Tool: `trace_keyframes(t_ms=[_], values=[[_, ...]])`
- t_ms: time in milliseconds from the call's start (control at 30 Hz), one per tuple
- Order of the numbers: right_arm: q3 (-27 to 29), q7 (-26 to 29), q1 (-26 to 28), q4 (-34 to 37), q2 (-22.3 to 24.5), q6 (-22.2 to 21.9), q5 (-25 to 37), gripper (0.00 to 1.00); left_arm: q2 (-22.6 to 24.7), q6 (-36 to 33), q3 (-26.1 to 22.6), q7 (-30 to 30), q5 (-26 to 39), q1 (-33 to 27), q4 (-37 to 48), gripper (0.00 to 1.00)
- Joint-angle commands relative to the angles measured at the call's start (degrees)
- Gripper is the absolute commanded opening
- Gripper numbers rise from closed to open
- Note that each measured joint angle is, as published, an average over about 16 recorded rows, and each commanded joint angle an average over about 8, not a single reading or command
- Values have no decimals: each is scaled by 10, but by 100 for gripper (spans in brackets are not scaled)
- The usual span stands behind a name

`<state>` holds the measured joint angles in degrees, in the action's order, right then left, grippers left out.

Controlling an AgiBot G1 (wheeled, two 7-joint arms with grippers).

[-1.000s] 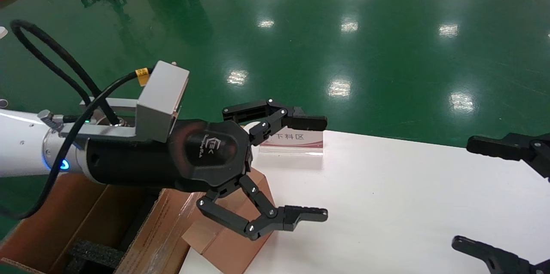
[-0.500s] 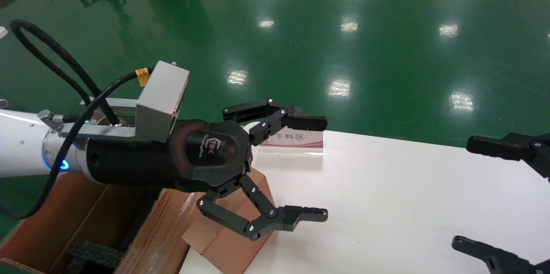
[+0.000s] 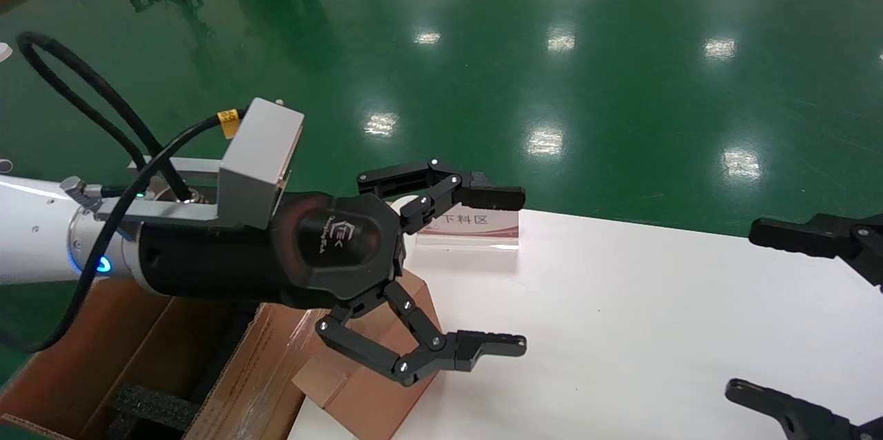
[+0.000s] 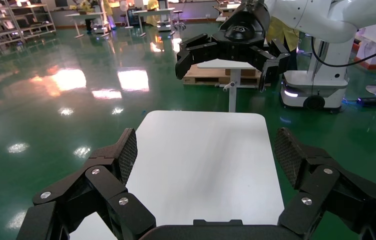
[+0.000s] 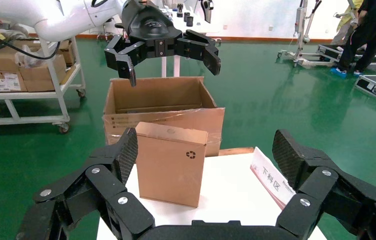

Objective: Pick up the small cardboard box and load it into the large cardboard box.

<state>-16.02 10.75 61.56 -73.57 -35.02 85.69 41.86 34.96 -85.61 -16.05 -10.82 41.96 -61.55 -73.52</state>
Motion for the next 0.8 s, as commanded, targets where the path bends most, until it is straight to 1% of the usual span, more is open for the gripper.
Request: trace_keyframes(t_ms=[33,200,433,633,800], values=[[0,0,0,0,0,0,0,100,1,-1,0,1,-1,0,-1,100],[0,0,0,0,0,0,0,100,-8,10,-3,-9,14,0,0,100],[0,0,0,1,0,0,0,100,-38,44,-21,-42,89,-19,-28,100],[-1,0,0,1,0,0,0,100,-48,47,-41,-59,155,-54,-40,100],[-1,-1,0,1,0,0,-1,100,-50,16,-73,-80,233,-112,-44,100]])
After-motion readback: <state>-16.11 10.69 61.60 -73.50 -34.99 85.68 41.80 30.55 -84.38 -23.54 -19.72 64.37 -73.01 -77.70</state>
